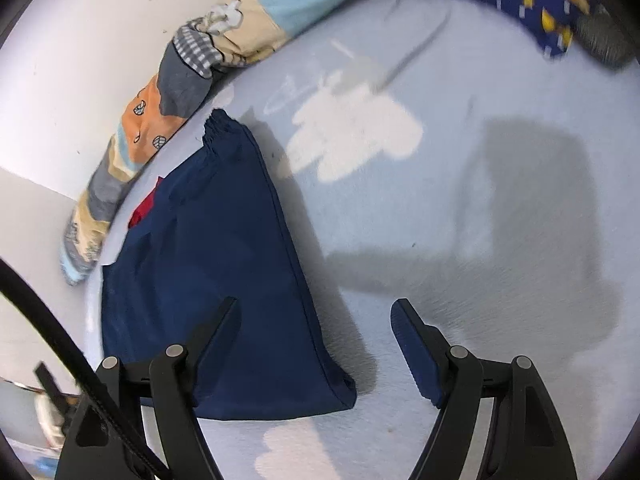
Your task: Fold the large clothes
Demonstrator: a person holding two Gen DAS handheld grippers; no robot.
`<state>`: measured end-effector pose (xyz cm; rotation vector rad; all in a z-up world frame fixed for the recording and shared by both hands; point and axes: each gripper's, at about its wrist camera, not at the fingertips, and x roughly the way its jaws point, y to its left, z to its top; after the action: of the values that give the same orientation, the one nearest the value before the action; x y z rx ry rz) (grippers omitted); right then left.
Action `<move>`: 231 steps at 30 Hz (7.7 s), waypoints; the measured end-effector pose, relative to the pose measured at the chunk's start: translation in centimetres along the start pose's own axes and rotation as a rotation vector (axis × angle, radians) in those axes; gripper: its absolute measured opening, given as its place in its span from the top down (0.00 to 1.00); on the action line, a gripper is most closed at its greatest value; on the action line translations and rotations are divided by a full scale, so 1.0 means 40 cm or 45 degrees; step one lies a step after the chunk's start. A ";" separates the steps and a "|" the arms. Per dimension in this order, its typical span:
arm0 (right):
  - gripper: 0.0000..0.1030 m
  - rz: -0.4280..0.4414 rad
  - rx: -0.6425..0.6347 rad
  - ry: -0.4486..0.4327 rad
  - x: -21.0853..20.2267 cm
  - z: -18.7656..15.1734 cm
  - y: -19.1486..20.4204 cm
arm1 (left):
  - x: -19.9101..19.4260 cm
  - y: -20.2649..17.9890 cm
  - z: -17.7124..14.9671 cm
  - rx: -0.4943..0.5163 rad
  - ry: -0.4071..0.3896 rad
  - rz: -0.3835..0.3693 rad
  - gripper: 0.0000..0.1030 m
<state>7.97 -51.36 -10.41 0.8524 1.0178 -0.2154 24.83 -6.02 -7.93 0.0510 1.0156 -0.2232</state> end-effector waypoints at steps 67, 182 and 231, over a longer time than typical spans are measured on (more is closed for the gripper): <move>0.87 0.221 -0.205 -0.015 0.017 -0.020 0.325 | 0.081 -0.204 0.010 0.202 -0.044 0.036 0.07; 0.92 -0.401 -1.003 -0.026 0.664 -0.042 1.024 | 0.008 0.115 -0.044 -0.038 -0.025 -0.126 0.07; 0.85 -0.109 -1.125 -0.029 0.314 -0.628 0.854 | 0.049 0.432 -0.069 -0.349 -0.029 0.013 0.05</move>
<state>16.18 -7.93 -8.90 0.0031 0.9936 0.1556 27.13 10.91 -12.10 -0.1951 1.0154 -0.0736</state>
